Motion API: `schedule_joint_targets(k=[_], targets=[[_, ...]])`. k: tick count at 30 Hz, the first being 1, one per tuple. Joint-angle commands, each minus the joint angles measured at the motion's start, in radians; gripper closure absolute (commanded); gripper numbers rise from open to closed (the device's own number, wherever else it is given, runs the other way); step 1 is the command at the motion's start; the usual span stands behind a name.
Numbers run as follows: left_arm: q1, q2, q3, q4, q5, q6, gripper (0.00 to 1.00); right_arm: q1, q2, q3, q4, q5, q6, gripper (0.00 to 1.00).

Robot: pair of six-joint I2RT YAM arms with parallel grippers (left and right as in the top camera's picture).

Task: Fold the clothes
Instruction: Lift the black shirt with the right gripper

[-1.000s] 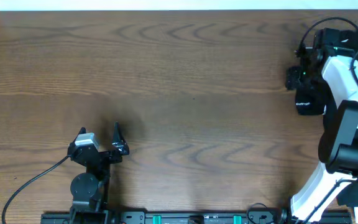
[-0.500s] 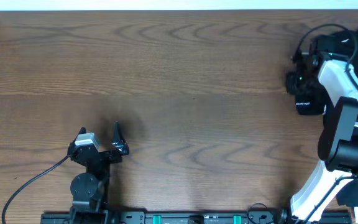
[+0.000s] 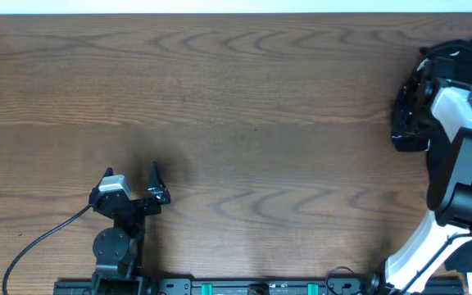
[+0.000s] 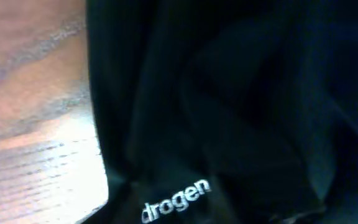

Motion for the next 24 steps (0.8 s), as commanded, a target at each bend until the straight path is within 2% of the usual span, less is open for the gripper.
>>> schedule_joint_targets(k=[1, 6, 13, 16, 19, 22, 24], targets=[[-0.005, -0.006, -0.022, -0.035, -0.012, 0.013, 0.02, -0.004, 0.004, -0.005, -0.005, 0.012, 0.019, 0.58], [-0.005, -0.006, -0.022, -0.035, -0.012, 0.013, 0.02, -0.004, 0.005, -0.008, -0.004, -0.012, 0.019, 0.51], [-0.005, -0.006, -0.022, -0.035, -0.012, 0.013, 0.02, -0.004, 0.005, -0.043, 0.016, -0.04, 0.038, 0.49], [-0.005, -0.006, -0.022, -0.035, -0.012, 0.013, 0.02, -0.004, 0.005, -0.076, 0.052, -0.06, 0.041, 0.43], [-0.005, -0.006, -0.022, -0.035, -0.012, 0.013, 0.02, -0.004, 0.005, -0.11, 0.087, -0.098, 0.041, 0.42], [-0.005, -0.006, -0.022, -0.035, -0.012, 0.013, 0.02, -0.001, 0.005, -0.136, 0.112, -0.116, 0.041, 0.45], [-0.005, -0.006, -0.022, -0.035, -0.012, 0.013, 0.02, 0.0, 0.005, -0.142, 0.117, -0.115, 0.041, 0.56]])
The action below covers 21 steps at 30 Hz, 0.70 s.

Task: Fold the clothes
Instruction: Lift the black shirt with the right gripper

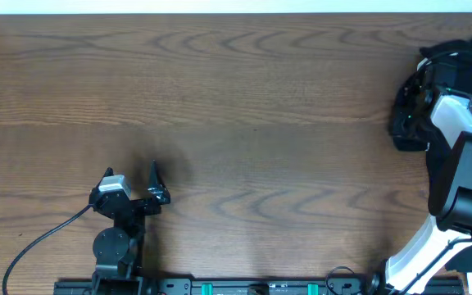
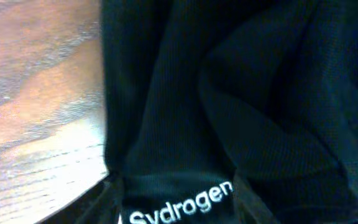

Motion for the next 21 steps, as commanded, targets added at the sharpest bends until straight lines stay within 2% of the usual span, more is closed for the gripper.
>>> schedule_joint_targets(k=[1, 5, 14, 21], targets=[[-0.005, -0.006, -0.022, -0.035, -0.012, 0.013, 0.02, 0.006, 0.037, -0.048, -0.002, -0.039, 0.011, 0.62], [-0.005, -0.006, -0.022, -0.035, -0.012, 0.013, 0.02, 0.006, 0.037, -0.038, -0.007, -0.04, 0.038, 0.98], [-0.005, -0.006, -0.022, -0.035, -0.012, 0.013, 0.02, 0.008, -0.016, 0.184, -0.215, -0.166, 0.046, 0.99], [-0.005, -0.006, -0.022, -0.035, -0.012, 0.013, 0.02, 0.043, -0.131, 0.351, -0.375, -0.174, 0.045, 0.99]])
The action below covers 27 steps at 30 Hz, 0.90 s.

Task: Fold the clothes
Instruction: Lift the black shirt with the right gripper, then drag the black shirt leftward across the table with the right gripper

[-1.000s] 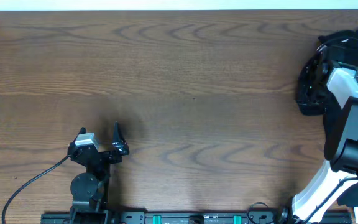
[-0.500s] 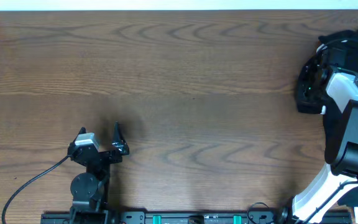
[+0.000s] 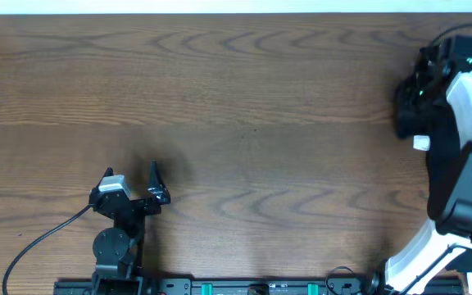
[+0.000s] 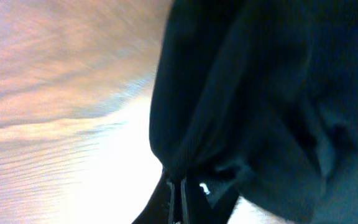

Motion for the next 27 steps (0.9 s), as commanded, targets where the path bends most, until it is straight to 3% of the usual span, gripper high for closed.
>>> schedule_joint_targets(k=[1, 13, 20, 27], targets=[[-0.005, -0.006, -0.022, -0.035, -0.013, 0.013, 0.02, 0.036, -0.106, 0.056, -0.033, -0.031, 0.014, 0.99], [-0.005, -0.006, -0.022, -0.035, -0.013, 0.013, 0.02, 0.298, -0.201, 0.042, -0.056, -0.181, 0.097, 0.99], [-0.005, -0.006, -0.022, -0.035, -0.013, 0.013, 0.02, 0.564, -0.141, 0.001, 0.114, -0.188, 0.212, 0.99], [-0.005, -0.006, -0.022, -0.035, -0.013, 0.013, 0.02, 0.853, 0.027, -0.002, 0.38, -0.203, 0.306, 0.99]])
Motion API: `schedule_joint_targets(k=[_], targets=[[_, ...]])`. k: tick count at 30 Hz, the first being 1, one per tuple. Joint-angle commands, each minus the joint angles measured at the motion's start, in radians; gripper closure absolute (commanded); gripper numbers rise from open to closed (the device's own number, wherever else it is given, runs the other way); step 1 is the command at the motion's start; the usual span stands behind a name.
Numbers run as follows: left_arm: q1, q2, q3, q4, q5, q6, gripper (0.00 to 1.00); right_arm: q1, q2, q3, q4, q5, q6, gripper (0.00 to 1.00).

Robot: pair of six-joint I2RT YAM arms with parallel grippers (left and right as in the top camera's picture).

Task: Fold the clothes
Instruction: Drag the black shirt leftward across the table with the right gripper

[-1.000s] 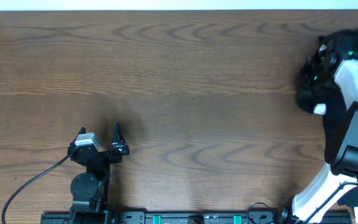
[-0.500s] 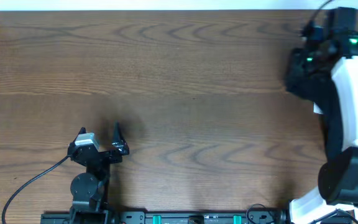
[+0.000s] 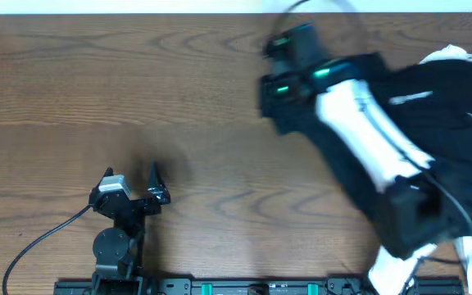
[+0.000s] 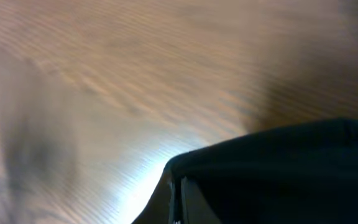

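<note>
A black garment (image 3: 437, 106) with small white lettering stretches from the table's right edge towards the middle. My right gripper (image 3: 270, 92) is shut on its leading edge, far out over the table behind centre. In the right wrist view the fingers (image 4: 178, 202) meet at the bottom edge, pinching the dark cloth (image 4: 278, 174) above blurred wood. Near the front left, my left gripper (image 3: 157, 185) rests open on the table with nothing in it.
The wooden table (image 3: 138, 82) spreads to the left and front of the garment. White cloth (image 3: 453, 56) shows at the far right edge beside the black garment. The left arm's cable (image 3: 39, 242) trails to the front left.
My right gripper, still shut on the black garment, has moved from the right edge leftwards to behind the table's centre, and the garment now stretches out behind it. The left arm has not moved.
My right gripper was down on the bunched black garment at the table's right edge, lettering close to the fingers. It then stood shut on a fold there. Now it holds the garment drawn out across the right half of the table.
</note>
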Motion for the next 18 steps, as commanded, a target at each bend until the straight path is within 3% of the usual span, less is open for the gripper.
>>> schedule_joint_targets(k=[1, 6, 12, 14, 15, 16, 18], targets=[[-0.005, -0.006, -0.022, -0.035, -0.013, 0.013, 0.02, 0.141, 0.087, -0.011, 0.095, -0.077, 0.066, 0.99], [-0.005, -0.006, -0.022, -0.035, -0.013, 0.013, 0.02, 0.311, 0.19, -0.011, 0.261, -0.127, 0.06, 0.99], [-0.005, -0.006, -0.022, -0.035, -0.013, 0.013, 0.02, 0.408, 0.198, -0.006, 0.306, -0.122, -0.051, 0.97], [-0.005, -0.006, -0.022, -0.035, -0.013, 0.013, 0.02, 0.414, 0.195, 0.003, 0.303, -0.123, -0.063, 0.88], [-0.005, -0.006, -0.022, -0.035, -0.013, 0.013, 0.02, 0.414, 0.192, 0.005, 0.303, -0.127, -0.062, 0.79], [-0.005, -0.006, -0.022, -0.035, -0.013, 0.013, 0.02, 0.41, 0.181, 0.005, 0.303, -0.137, -0.062, 0.59], [-0.005, -0.006, -0.022, -0.035, -0.013, 0.013, 0.02, 0.403, 0.166, 0.005, 0.304, -0.16, -0.063, 0.48]])
